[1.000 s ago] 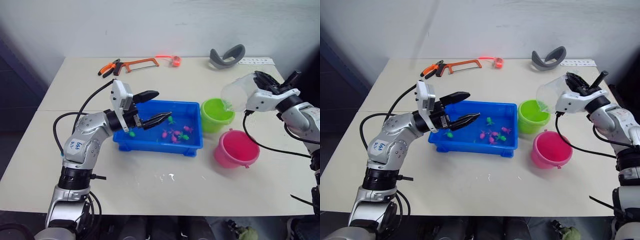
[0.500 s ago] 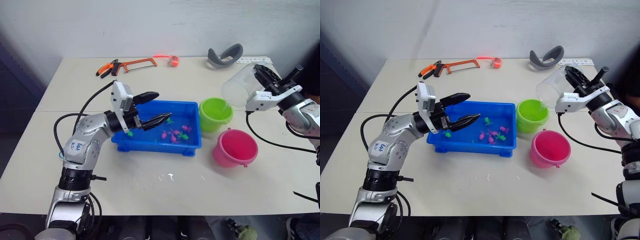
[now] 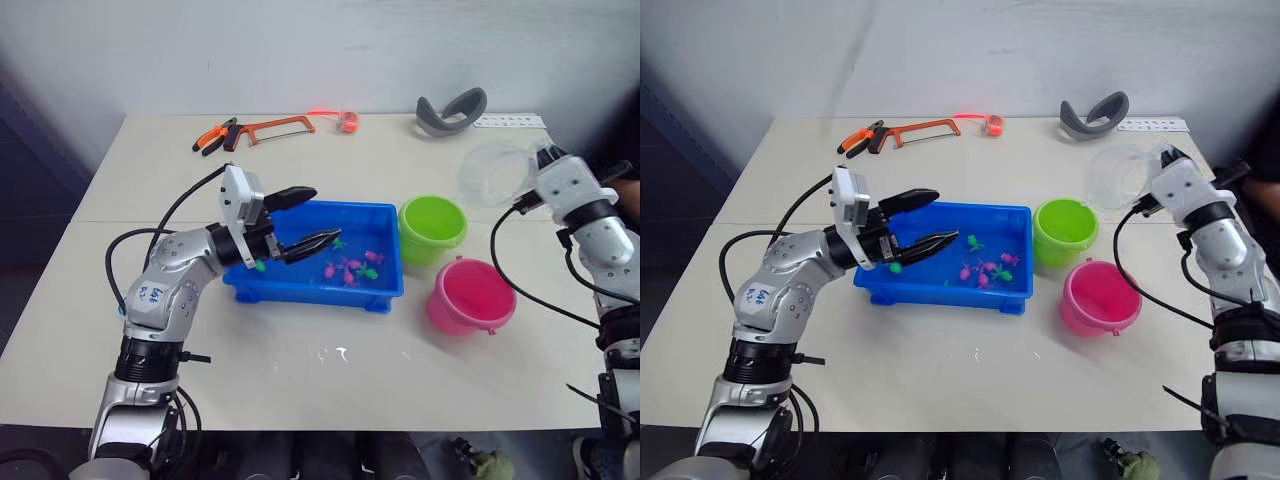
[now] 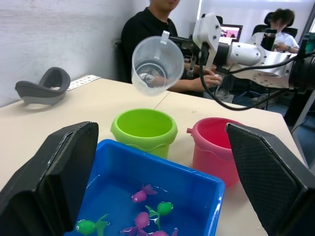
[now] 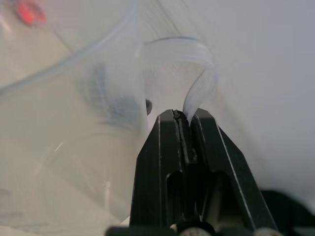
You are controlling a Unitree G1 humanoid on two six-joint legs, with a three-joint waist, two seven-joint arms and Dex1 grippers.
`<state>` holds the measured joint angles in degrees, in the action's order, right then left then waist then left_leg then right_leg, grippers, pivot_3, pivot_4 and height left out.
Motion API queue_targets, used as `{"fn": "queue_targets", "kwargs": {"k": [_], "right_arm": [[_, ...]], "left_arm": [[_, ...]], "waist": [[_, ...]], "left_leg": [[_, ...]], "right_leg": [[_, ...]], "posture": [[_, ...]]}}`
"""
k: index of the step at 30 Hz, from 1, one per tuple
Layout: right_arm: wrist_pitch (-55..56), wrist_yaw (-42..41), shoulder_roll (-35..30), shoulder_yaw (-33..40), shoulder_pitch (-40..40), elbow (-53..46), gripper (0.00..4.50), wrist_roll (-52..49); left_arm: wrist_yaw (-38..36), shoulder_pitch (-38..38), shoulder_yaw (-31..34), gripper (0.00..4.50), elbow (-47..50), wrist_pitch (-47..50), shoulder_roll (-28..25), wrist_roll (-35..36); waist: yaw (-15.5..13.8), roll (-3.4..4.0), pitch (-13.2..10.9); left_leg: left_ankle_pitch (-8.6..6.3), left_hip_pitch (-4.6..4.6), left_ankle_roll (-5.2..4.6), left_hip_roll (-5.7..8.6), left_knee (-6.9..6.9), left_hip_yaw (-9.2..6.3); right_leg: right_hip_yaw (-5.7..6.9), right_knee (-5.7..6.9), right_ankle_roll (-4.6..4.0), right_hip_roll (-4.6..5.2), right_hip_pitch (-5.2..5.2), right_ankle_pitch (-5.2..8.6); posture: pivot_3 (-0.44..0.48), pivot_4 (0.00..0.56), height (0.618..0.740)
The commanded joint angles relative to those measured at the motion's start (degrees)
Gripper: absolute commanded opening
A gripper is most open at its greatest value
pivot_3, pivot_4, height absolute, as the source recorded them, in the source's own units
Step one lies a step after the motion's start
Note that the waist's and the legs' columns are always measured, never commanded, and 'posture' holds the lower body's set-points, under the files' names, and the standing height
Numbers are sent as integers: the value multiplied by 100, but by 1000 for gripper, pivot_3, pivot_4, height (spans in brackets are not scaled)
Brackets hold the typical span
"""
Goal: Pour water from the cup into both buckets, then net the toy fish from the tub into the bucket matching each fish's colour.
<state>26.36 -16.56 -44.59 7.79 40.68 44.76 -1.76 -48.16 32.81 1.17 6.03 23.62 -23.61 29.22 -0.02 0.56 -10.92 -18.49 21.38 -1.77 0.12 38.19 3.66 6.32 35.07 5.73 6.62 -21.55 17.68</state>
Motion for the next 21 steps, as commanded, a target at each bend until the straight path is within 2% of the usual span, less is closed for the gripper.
{"fn": "queue_targets", "kwargs": {"k": [1,6,8,11,14,21], "right_arm": [[-1359,-795,-22,1022,-300,-1010,91,-1668],[-3316,-923,-234,2008,-1245,-1867,91,-2676],[-3499,-695,-272,2307,-1607,-1894,91,-2632],[-3567,-445,-169,2614,-1915,-1705,91,-2579],[-3307,-548,-45,2481,-2124,-1360,91,-2321],[-2727,-410,309,2407,-2034,-224,91,-2003]], "left_arm": [[-407,-90,139,4500,240,-50,-126,337],[-1037,-261,193,4500,633,164,-435,834],[-1226,-313,130,4500,833,240,-555,969],[-1487,-386,-31,4500,1105,327,-703,1079],[-1601,-449,-176,4500,1316,414,-740,1136],[-1628,-584,-287,4500,1483,483,-714,1153]], "waist": [[-7,1,0],[-70,1,0],[-110,1,0],[-113,3,0],[-110,3,1],[-31,6,0]], "left_leg": [[0,1,0,0,0,-1],[-1,5,-1,1,0,-9],[-1,5,-1,1,1,-8],[1,-1,-5,5,5,3],[2,-14,-4,5,5,12],[3,-16,-1,4,1,14]], "right_leg": [[0,0,0,1,0,0],[6,-1,0,6,0,0],[6,-1,0,7,0,0],[-5,6,-1,8,0,-1],[-17,16,-1,5,1,-1],[-19,20,-2,3,-1,0]], "posture": [[0,150,740],[0,150,740],[0,150,740],[0,150,740],[0,150,740],[0,150,740]]}}
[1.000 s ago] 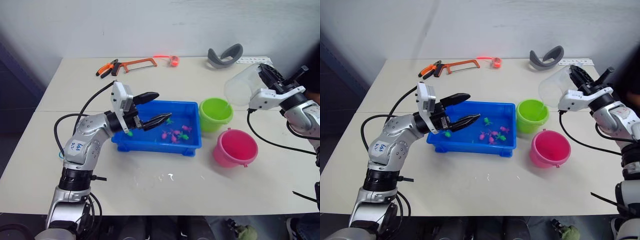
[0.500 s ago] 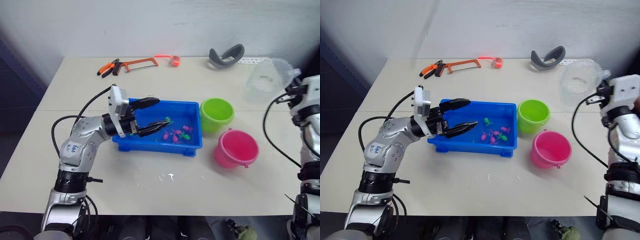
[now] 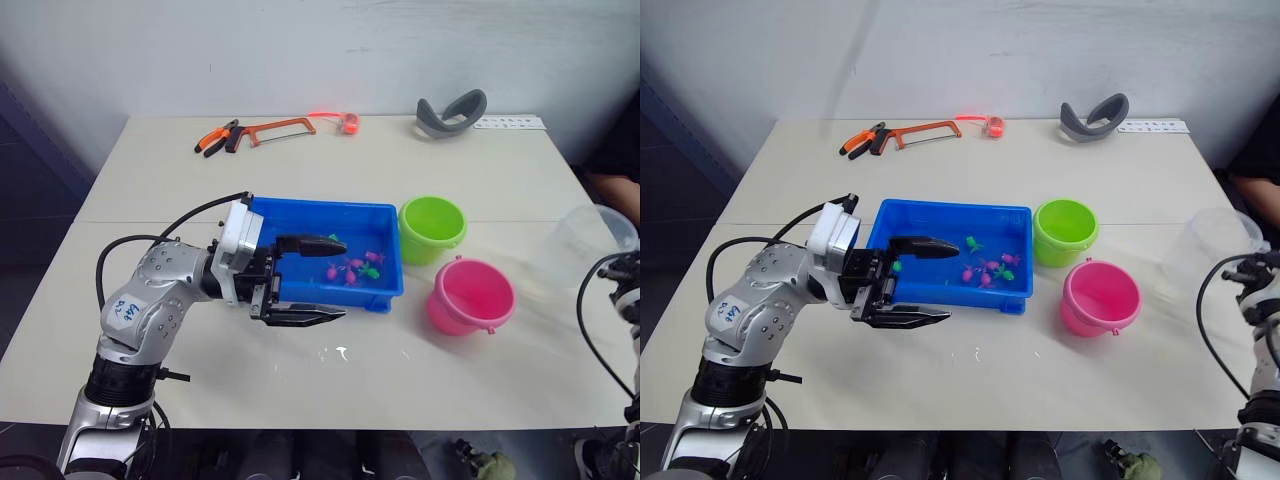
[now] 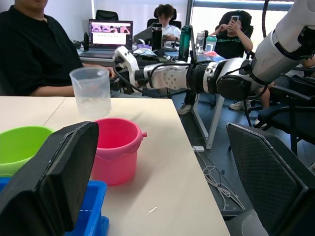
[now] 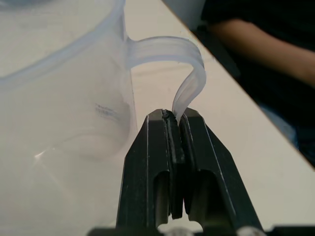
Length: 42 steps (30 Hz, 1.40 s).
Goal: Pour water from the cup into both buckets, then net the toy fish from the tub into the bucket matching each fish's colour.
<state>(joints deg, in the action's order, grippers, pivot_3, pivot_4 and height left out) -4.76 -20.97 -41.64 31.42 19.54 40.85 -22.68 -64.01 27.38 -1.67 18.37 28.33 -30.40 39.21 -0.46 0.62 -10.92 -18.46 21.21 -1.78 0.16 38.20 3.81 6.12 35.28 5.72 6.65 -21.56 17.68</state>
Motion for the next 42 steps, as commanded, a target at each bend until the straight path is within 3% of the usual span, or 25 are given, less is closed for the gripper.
{"fn": "queue_targets", "kwargs": {"k": [1,6,10,16,18,22,27,32,39,42], "right_arm": [[475,37,69,27,86,234,91,122],[569,-34,320,-40,-19,184,91,120],[559,63,426,138,-414,-215,1450,1],[75,-46,407,705,-1690,-1665,4099,-396],[-202,-179,433,927,-2227,-2324,4464,-606],[-366,-1137,496,1347,-3154,-4147,4464,-1489],[-533,-2163,172,1362,-3413,-5595,4464,-2238],[-276,-3171,-314,109,-2984,-6732,4464,-2010],[-467,-3630,-16,-1901,-1976,-7190,4464,-1895],[-85,-3839,299,-2337,-1728,-7044,4464,-1614]], "left_arm": [[-40,-55,7,4500,255,18,-42,157],[-14,-145,92,4500,247,49,-83,147],[15,-244,166,4500,259,106,-145,176],[9,-471,339,4500,264,160,-366,165],[31,-623,488,4500,237,160,-472,154],[253,-1168,1049,4500,94,19,-705,54],[805,-1719,1839,4500,-74,-224,-726,-97],[1591,-2780,2983,4500,-233,-1082,-365,-519],[2267,-4309,4691,4500,-912,-1425,-114,-540],[2371,-4791,5040,4500,-1351,-1615,-36,-627]], "waist": [[22,0,0],[49,0,0],[34,1,0],[0,3,1],[-13,6,2],[-6,18,2],[64,16,1],[50,7,1],[34,-34,1],[-6,-40,1]], "left_leg": [[0,0,0,0,0,0],[0,-1,0,0,1,-2],[0,1,1,-1,0,-6],[0,4,0,1,-1,-6],[0,1,1,0,-1,-6],[-4,-4,8,-9,-13,-7],[-12,-19,11,-23,-13,3],[-29,-14,16,-33,-14,-2],[-50,-2,4,-41,-7,-3],[-60,0,-5,-35,-2,-5]], "right_leg": [[0,0,0,0,0,0],[0,0,0,0,1,0],[2,-2,0,1,1,0],[1,-7,0,3,1,0],[-1,-10,0,4,3,0],[-5,-23,-1,8,2,1],[-20,-27,-5,14,3,-2],[-14,-31,-13,12,-1,3],[-4,-47,-13,15,1,3],[4,-66,-13,32,1,3]], "posture": [[0,150,740],[0,150,740],[0,150,740],[0,150,740],[0,150,740],[0,150,740],[0,150,740],[0,150,740],[0,150,740],[0,150,740]]}}
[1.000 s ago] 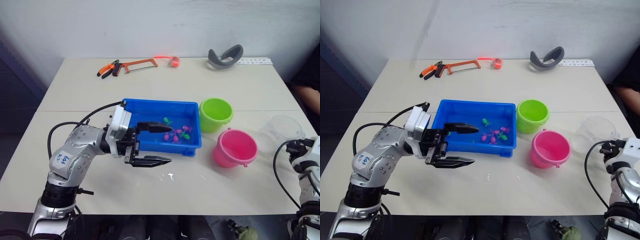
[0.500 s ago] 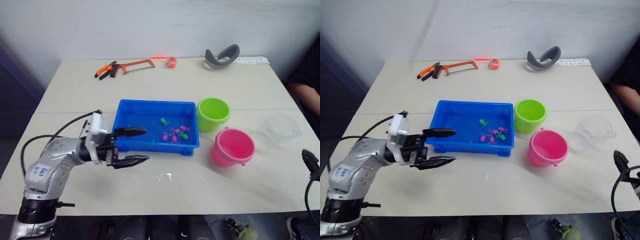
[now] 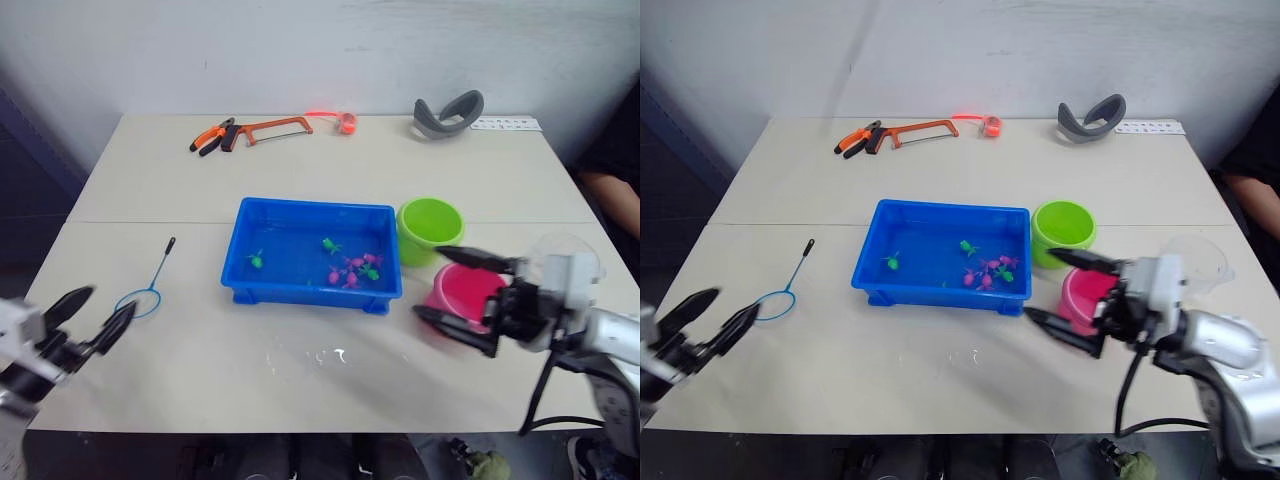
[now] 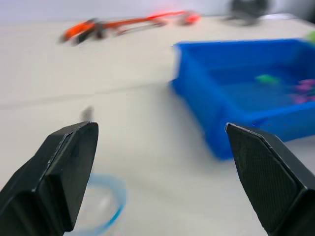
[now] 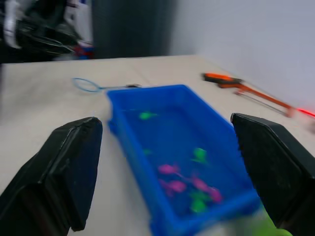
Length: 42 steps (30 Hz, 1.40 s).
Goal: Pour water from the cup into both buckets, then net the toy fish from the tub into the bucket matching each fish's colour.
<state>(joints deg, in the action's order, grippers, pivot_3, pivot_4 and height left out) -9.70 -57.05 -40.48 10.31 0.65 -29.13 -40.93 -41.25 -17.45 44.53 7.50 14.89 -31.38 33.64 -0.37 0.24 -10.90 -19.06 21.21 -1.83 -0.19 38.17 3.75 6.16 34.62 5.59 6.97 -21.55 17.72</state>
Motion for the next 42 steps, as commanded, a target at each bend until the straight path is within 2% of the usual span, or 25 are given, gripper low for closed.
{"fn": "queue_targets", "kwargs": {"k": [1,4,9,11,17,21,24,28,35,36,38,39,41,42], "right_arm": [[554,-323,250,-347,174,23,4464,354],[971,-581,366,-549,159,287,4464,689],[768,-617,400,-368,244,418,4464,310],[758,-596,400,-319,253,431,4464,298],[771,-617,323,-283,213,472,4464,402],[730,-511,316,-286,225,406,4464,515],[727,-446,305,-279,260,412,4464,614],[722,-376,283,-271,293,399,4464,723],[524,-110,162,-125,315,120,4464,747],[492,-78,144,-110,324,90,4500,740],[441,-17,98,-77,363,43,4500,734],[429,2,82,-67,376,32,4500,734],[386,49,51,-45,420,3,4500,730],[366,68,37,-33,438,-11,4500,728]], "left_arm": [[125,-458,479,4500,-432,-341,82,-133],[382,-710,640,4500,-749,-260,162,-138],[631,-549,410,4500,-621,64,38,-53],[1095,-121,125,4500,-700,464,-258,-348],[1431,1898,-1077,4500,-1072,1655,-1135,-543],[1366,3547,-2117,4500,-2213,2134,-1454,-1053],[1331,4396,-2791,4500,-3050,2352,-1440,-1454],[1268,5273,-3424,4500,-4599,1884,-1301,-2048],[1130,6122,-3825,4500,-6197,1518,-892,-2513],[1048,6168,-3865,3950,-6329,1548,-849,-2553],[912,6176,-3971,3246,-6541,1665,-777,-2644],[892,6160,-4003,2556,-6594,1681,-765,-2682],[736,6075,-4061,2075,-6618,1832,-769,-2706],[684,6010,-4065,1698,-6630,1853,-763,-2702]], "waist": [[-26,-2,0],[-75,-17,8],[-116,-33,6],[-109,-34,8],[-116,-43,12],[-102,-46,13],[-39,-47,14],[38,-53,13],[-47,-73,8],[-55,-73,8],[-75,-72,8],[-84,-73,8],[-93,-72,8],[-98,-72,8]], "left_leg": [[-7,-1,-7,8,1,1],[-14,-3,-16,23,1,5],[-26,-1,-2,32,2,0],[-27,-3,2,32,1,-1],[-20,-2,8,33,1,-8],[-2,-3,-13,41,0,-4],[3,-2,-13,44,-2,2],[4,-1,-15,43,-2,26],[10,3,-20,42,20,28],[12,3,-20,43,27,27],[13,3,-21,44,32,27],[13,3,-21,44,35,27],[13,1,-21,44,39,28],[13,-1,-21,45,41,28]], "right_leg": [[4,-1,0,14,-1,0],[5,-1,0,34,-2,0],[10,2,1,49,-1,-1],[10,4,1,50,-1,-1],[18,18,1,49,-3,0],[20,42,8,47,0,-5],[33,53,9,41,-4,-5],[94,72,13,5,-21,-3],[104,75,15,25,-12,-2],[106,76,15,38,-9,-2],[107,81,15,42,-9,-2],[106,82,15,44,-9,-2],[106,85,15,45,-7,-2],[105,88,15,46,-7,-2]], "posture": [[0,150,740],[0,150,740],[0,150,740],[0,150,740],[0,150,740],[0,150,740],[0,150,740],[0,150,740],[0,150,740],[0,150,740],[0,150,740],[0,150,740],[0,150,740],[0,150,740]]}}
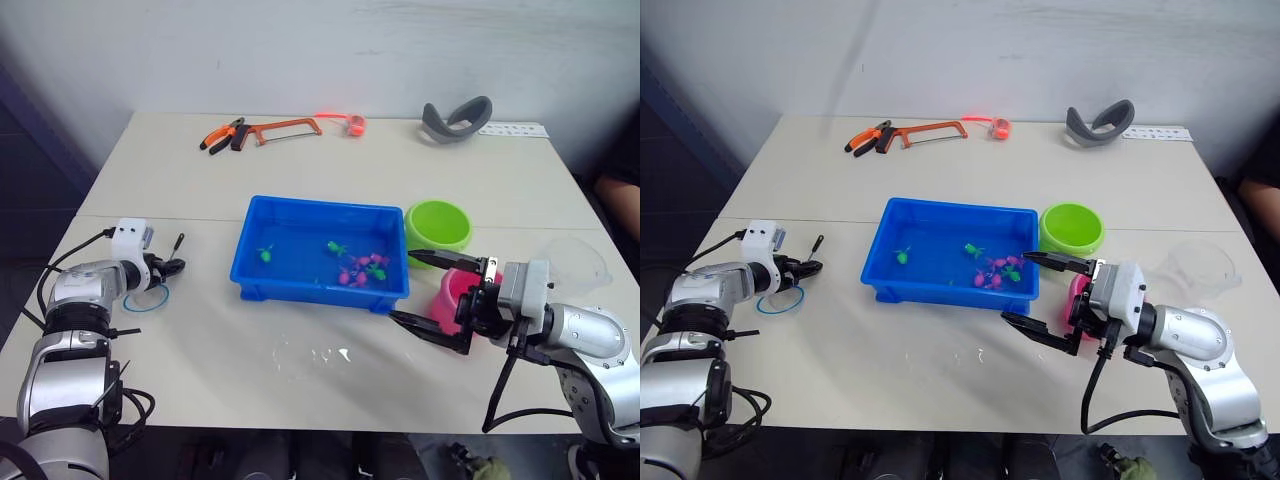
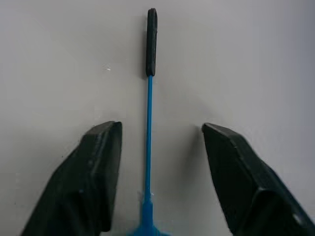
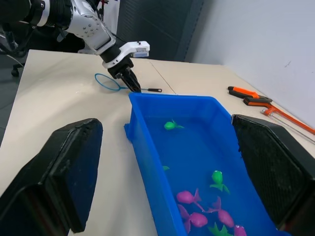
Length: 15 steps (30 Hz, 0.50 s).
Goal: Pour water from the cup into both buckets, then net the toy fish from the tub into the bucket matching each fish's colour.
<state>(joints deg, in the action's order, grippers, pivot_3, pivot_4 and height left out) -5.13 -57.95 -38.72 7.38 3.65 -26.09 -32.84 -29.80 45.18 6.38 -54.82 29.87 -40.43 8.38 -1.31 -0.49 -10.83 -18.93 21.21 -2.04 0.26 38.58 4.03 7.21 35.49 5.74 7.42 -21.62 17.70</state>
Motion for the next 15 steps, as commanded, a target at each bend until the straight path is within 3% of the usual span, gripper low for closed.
{"fn": "queue_targets", "kwargs": {"k": [1,4,9,15], "right_arm": [[-107,170,-155,278,145,-329,4500,-91],[-139,183,-185,316,131,-364,4500,-107],[-189,147,-256,367,110,-425,4500,-195],[-1172,383,-449,82,854,-680,4500,-845]], "left_arm": [[-490,-307,-246,1257,-397,360,148,-171],[-414,-423,-90,103,-405,204,109,-119],[-885,-496,437,43,9,-292,-120,292],[-3401,-760,981,43,2105,-2061,-614,1316]], "waist": [[-10,0,0],[-22,3,1],[-13,38,22],[7,18,7]], "left_leg": [[0,0,0,0,1,0],[-1,-1,-1,2,3,-3],[-4,-5,-7,7,4,-5],[-4,1,-6,3,6,-4]], "right_leg": [[-1,1,0,2,1,0],[-2,2,1,8,3,0],[-3,5,2,13,5,0],[-3,5,2,12,1,0]], "posture": [[0,150,740],[0,150,740],[0,150,740],[0,150,740]]}}
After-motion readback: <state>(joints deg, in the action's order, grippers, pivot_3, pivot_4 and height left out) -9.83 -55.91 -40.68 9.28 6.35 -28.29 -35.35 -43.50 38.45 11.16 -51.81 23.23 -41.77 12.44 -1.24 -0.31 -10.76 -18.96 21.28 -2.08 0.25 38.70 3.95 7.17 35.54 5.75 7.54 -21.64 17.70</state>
